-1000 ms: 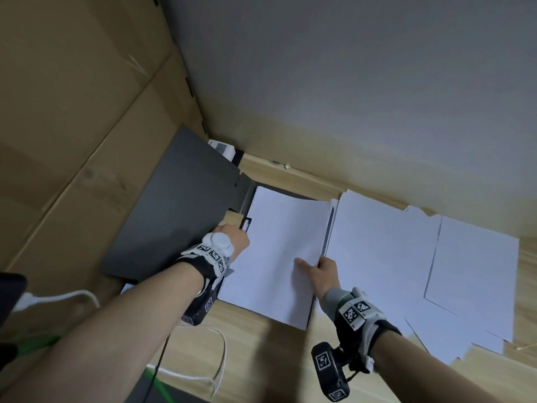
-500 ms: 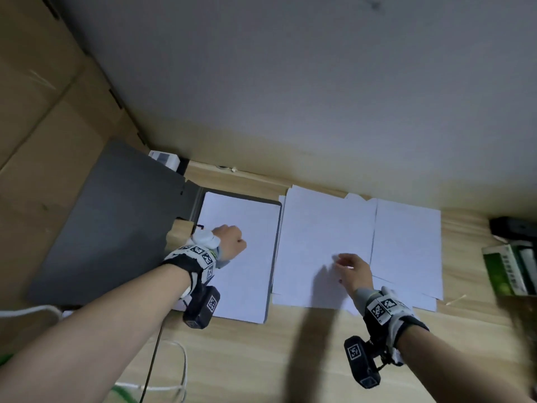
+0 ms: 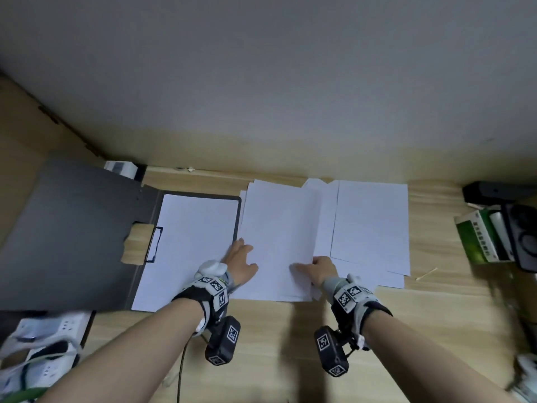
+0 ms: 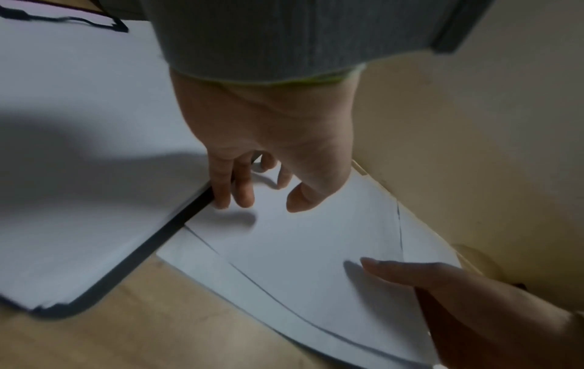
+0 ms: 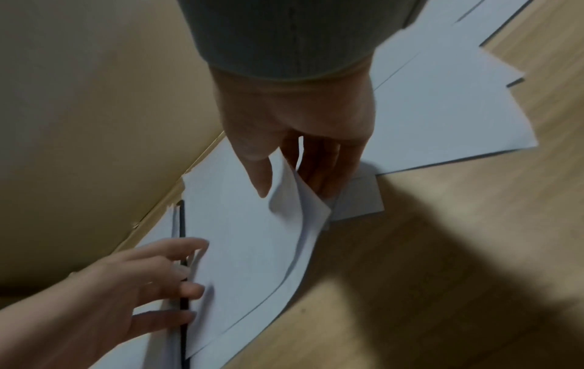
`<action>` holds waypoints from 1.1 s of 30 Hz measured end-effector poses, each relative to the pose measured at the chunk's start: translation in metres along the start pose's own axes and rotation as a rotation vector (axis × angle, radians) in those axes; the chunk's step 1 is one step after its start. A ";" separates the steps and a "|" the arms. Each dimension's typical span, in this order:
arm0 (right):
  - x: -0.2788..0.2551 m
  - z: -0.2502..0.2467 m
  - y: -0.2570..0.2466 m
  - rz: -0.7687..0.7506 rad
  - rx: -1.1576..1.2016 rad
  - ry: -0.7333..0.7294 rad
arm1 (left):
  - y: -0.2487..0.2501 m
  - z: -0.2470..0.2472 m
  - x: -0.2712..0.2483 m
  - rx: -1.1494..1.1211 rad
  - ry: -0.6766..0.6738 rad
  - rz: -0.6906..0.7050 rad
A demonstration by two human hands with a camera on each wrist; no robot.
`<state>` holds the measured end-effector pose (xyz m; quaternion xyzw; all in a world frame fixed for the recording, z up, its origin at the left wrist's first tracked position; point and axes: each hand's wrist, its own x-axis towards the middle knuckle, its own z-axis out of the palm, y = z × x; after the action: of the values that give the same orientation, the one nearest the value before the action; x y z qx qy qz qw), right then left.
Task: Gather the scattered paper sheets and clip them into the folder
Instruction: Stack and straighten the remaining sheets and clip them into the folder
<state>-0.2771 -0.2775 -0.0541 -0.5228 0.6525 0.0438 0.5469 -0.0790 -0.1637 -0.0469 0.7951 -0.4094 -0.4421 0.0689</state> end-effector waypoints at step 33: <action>0.062 -0.205 0.082 0.010 0.149 0.257 | 0.189 0.077 0.065 -0.440 -0.031 -0.205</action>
<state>-0.4646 -0.4087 -0.0615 -0.4787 0.7211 -0.0693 0.4960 -0.2307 -0.3145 -0.0462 0.7915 -0.2213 -0.5374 0.1889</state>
